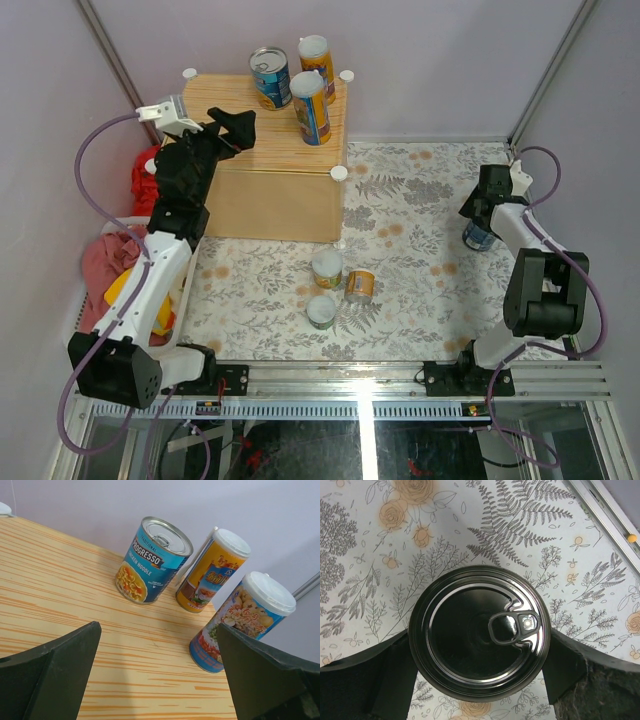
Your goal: Place and organize the canned foods onto the counter
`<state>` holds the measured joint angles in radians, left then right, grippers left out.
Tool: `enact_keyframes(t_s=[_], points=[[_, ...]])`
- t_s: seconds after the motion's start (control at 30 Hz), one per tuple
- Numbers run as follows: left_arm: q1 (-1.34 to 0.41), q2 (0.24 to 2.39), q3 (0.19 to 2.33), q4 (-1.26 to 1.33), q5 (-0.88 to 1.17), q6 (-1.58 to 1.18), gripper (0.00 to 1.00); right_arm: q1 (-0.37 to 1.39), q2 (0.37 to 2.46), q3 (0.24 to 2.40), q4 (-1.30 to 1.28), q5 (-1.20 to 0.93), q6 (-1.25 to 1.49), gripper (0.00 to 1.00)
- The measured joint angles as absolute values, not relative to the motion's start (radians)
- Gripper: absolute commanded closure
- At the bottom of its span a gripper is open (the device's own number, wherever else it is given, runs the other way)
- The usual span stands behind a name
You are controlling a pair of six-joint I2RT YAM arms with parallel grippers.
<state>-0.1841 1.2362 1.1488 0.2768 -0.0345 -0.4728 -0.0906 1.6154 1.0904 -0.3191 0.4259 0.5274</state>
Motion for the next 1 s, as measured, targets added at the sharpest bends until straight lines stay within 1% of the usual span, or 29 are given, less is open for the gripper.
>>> enact_keyframes(t_s=[0.2, 0.77, 1.0], points=[[-0.184, 1.191, 1.129, 0.276, -0.039, -0.474, 0.00, -0.067, 1.581, 1.069, -0.331, 0.382, 0.493, 1.00], [-0.184, 1.126, 1.088, 0.233, -0.062, -0.480, 0.00, 0.097, 1.447, 1.067, -0.389, 0.356, 0.437, 1.00], [-0.184, 1.114, 1.075, 0.221, -0.084, -0.493, 0.00, 0.176, 1.392, 1.112, -0.454, 0.355, 0.425, 1.00]])
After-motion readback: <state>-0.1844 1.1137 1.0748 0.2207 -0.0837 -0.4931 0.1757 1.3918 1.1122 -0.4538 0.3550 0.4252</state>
